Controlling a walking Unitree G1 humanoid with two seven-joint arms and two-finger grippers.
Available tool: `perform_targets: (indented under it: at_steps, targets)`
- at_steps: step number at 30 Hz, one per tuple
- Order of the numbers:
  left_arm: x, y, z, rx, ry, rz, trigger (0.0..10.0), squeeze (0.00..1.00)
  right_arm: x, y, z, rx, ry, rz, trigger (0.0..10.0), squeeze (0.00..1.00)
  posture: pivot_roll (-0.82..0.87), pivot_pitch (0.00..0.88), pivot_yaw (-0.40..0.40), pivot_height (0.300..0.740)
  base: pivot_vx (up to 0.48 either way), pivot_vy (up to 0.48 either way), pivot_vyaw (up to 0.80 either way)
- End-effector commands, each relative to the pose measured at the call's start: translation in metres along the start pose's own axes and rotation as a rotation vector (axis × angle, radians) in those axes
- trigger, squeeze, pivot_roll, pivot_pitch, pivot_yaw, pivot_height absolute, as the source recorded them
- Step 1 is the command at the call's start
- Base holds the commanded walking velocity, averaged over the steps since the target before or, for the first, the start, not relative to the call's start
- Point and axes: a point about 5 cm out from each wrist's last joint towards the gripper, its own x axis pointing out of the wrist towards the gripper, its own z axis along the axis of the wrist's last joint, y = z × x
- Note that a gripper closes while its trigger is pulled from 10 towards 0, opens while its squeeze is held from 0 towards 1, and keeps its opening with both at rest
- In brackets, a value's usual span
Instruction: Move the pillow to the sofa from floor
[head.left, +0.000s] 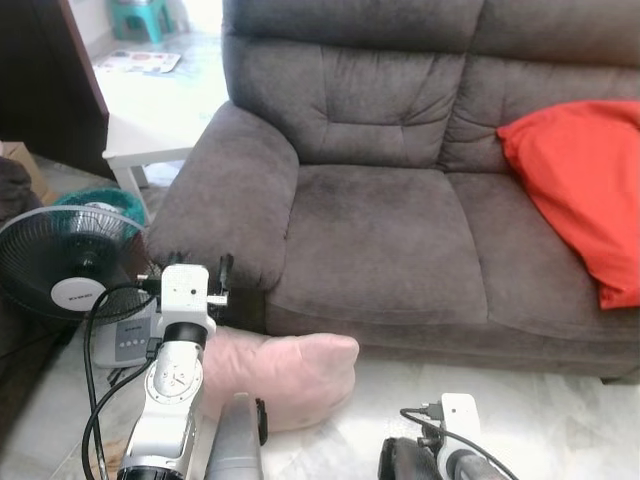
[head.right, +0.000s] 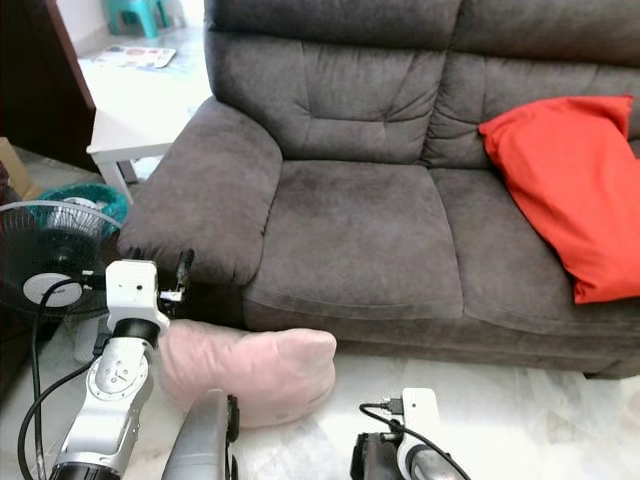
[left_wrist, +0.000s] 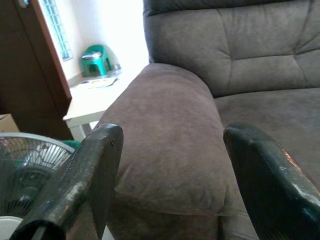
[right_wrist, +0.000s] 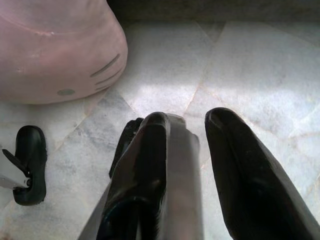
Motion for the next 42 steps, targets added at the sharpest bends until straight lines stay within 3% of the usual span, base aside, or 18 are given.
perform_targets:
  at_steps: [1,29,42]
  targets:
    - [-0.0011,-0.0031,-0.0032,-0.003,0.019,-0.015,10.0,0.0,-0.0002,-0.0028,0.0004,-0.001,0.0,-0.01,10.0,0.0,0.19,0.059,-0.061,0.588,0.0,0.0,0.0]
    - [-0.0016,-0.0034,-0.006,0.002,0.037,-0.022,10.0,0.0,-0.0003,-0.0017,0.0009,-0.018,-0.013,-0.002,10.0,0.0,0.19,0.066,-0.059,0.588,0.0,0.0,0.0]
    - [-0.0032,-0.0038,-0.0066,0.003,0.043,-0.023,10.0,0.0,-0.0008,-0.0018,-0.001,-0.001,-0.008,0.0,10.0,0.0,0.19,0.071,-0.06,0.588,0.0,0.0,0.55]
